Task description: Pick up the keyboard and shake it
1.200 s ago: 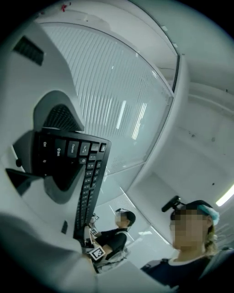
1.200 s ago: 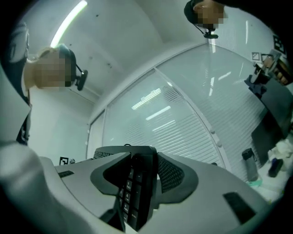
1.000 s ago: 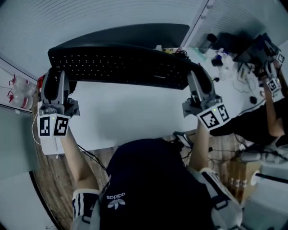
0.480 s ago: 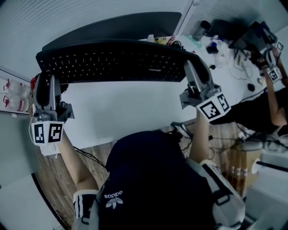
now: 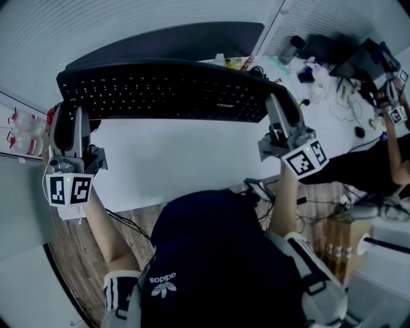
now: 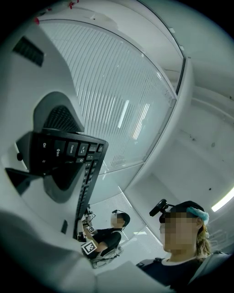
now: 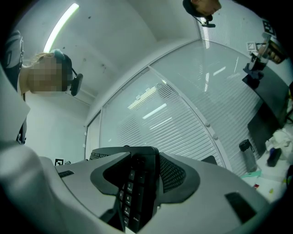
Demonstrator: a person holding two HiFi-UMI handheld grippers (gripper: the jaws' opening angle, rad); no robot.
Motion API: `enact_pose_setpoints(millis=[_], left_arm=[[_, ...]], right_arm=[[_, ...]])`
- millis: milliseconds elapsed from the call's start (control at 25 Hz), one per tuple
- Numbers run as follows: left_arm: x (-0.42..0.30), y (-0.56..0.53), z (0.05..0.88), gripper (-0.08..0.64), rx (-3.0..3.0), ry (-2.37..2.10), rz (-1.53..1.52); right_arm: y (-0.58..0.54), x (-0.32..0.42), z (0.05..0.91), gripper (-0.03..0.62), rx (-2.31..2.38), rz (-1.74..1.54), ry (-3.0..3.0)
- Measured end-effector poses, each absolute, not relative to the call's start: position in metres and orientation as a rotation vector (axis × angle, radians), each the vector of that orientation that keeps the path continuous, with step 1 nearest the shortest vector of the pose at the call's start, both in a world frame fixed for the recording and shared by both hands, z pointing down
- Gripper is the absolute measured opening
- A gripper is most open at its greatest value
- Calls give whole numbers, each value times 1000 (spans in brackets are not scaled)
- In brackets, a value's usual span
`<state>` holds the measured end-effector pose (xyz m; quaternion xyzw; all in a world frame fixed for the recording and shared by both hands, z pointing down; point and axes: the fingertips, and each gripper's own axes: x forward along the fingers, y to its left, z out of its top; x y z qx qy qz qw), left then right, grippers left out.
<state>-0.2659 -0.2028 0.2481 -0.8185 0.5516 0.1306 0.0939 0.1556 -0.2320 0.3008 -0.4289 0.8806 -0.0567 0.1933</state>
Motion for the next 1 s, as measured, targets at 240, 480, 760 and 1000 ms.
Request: enact_pose_setpoints(millis=[240, 480, 760, 1000], left_arm=[[-266, -202, 249, 207, -2430, 1637, 387], [-265, -200, 248, 207, -2427, 1636, 383], [-265, -201, 247, 208, -2426, 1638, 380], [-265, -202, 246, 207, -2432, 1631, 396]], right_arm=[[-232, 156, 303, 173, -1211, -157, 2475], [-232, 157, 304, 173, -1200, -157, 2468], [-231, 157, 307, 173, -1200, -179, 2458], [-230, 158, 310, 173, -1217, -186, 2456]])
